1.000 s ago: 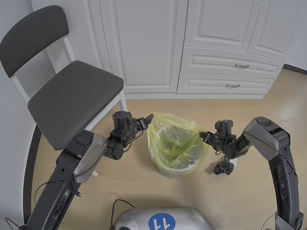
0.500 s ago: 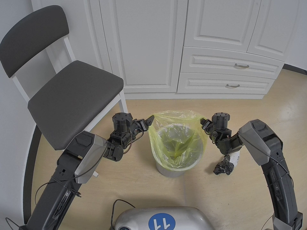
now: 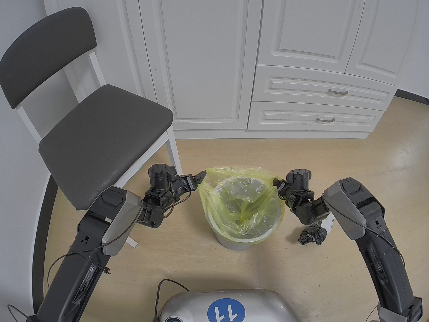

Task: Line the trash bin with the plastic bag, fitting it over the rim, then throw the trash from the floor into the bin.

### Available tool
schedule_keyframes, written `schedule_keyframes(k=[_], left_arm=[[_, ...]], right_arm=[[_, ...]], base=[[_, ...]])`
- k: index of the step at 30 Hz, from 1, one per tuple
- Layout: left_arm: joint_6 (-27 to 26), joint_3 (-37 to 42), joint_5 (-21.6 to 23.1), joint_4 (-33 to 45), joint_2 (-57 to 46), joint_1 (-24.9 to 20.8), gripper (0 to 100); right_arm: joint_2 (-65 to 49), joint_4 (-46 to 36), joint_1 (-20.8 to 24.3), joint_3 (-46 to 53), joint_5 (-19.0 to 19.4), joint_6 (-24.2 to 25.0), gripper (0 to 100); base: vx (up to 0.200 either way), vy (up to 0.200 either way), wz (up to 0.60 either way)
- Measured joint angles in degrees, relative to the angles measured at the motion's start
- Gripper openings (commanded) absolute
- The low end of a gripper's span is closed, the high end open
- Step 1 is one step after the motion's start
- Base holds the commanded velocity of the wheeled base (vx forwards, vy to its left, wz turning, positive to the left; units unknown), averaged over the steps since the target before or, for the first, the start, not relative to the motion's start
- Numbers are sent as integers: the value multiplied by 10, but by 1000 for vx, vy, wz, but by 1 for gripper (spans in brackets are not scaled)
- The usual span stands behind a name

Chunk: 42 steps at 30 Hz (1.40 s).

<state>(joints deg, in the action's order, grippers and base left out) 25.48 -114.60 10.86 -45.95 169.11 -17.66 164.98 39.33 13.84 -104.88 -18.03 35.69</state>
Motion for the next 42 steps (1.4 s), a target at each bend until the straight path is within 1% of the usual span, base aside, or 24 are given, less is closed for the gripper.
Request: schedule_keyframes(k=[6,9,12,15,19,22,25,31,37,42], left_arm=[[-17,0,3,22,6,1,100],[-21,0,2,19,9,1,100],[-21,0,0,2,10,-4,100],[-19,0,-2,-33,10,-7,100],[-17,0,-2,-51,12,-14,100],[-19,0,-1,-50,15,-14,100],[-22,0,1,-47,21,-12,100],[-24,0,2,-32,26,0,100],[-24,0,2,-30,28,2,100],[-35,0,2,-26,26,4,100]], right_arm=[[2,0,-3,3,0,0,100],[-2,5,-6,3,-1,9,100],[-10,8,-10,1,-2,29,100],[-16,8,-10,-4,-2,49,100],[-11,8,-12,-30,-4,54,100],[3,4,-13,-55,-6,47,100],[19,3,-15,-72,-7,28,100],[39,2,-14,-81,-7,15,100],[43,1,-15,-71,-7,9,100],[23,4,-15,-28,-4,10,100]], base=[[0,0,0],[0,0,0],[0,0,0],[0,0,0],[0,0,0],[0,0,0],[0,0,0],[0,0,0],[0,0,0],[0,0,0]])
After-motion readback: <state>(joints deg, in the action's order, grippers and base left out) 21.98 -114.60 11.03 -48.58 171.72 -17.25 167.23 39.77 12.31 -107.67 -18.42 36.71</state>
